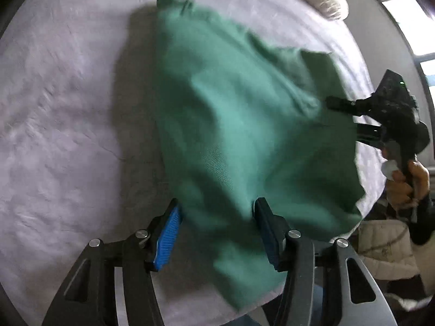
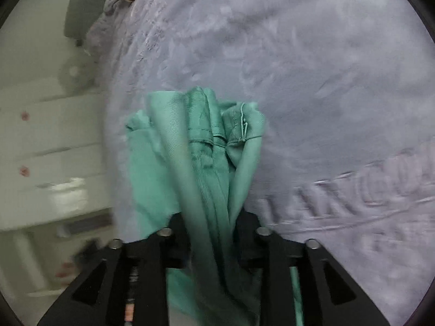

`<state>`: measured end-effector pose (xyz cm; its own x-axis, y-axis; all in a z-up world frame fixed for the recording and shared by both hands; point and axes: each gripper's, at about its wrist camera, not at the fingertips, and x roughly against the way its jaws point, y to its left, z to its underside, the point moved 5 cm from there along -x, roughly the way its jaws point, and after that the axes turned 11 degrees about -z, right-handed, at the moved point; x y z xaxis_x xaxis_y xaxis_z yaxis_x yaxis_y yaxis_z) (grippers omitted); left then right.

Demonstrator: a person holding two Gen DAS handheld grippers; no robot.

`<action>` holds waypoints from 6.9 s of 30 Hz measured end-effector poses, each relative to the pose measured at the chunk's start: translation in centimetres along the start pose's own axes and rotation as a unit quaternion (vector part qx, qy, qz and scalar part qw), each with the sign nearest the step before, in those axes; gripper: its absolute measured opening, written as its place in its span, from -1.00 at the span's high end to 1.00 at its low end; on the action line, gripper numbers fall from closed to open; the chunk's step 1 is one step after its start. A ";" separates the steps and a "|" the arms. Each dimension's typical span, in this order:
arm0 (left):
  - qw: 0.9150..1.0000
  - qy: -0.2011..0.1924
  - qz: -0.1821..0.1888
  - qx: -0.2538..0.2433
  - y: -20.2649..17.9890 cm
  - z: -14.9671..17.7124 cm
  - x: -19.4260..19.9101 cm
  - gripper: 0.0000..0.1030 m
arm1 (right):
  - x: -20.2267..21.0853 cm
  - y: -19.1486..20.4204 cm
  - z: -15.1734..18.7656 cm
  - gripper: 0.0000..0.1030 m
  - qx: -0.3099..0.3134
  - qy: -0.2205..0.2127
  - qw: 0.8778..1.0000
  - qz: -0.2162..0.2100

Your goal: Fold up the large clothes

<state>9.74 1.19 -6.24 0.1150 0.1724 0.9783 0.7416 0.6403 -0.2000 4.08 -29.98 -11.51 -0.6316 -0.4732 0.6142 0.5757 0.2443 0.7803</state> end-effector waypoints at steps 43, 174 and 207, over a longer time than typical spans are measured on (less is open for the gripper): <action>0.994 -0.029 -0.104 -0.033 -2.7 8.5 -1.7 -0.66 | -1.7 -3.9 12.1 1.00 0.000 0.057 0.996 0.067; 0.970 -0.050 -0.233 0.041 -4.6 1.0 5.9 -0.99 | -2.8 12.3 7.7 -0.99 0.167 -0.021 0.934 0.315; 0.970 -0.044 -0.237 0.025 -4.4 0.4 5.3 -0.99 | -3.6 11.9 7.4 -0.99 0.166 -0.004 0.932 0.321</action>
<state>6.80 -0.42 -0.15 -0.2895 -0.0899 0.9530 0.6635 0.6988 0.2675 9.40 -19.12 -3.52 -0.2165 -0.1322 0.9673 0.6455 0.7239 0.2434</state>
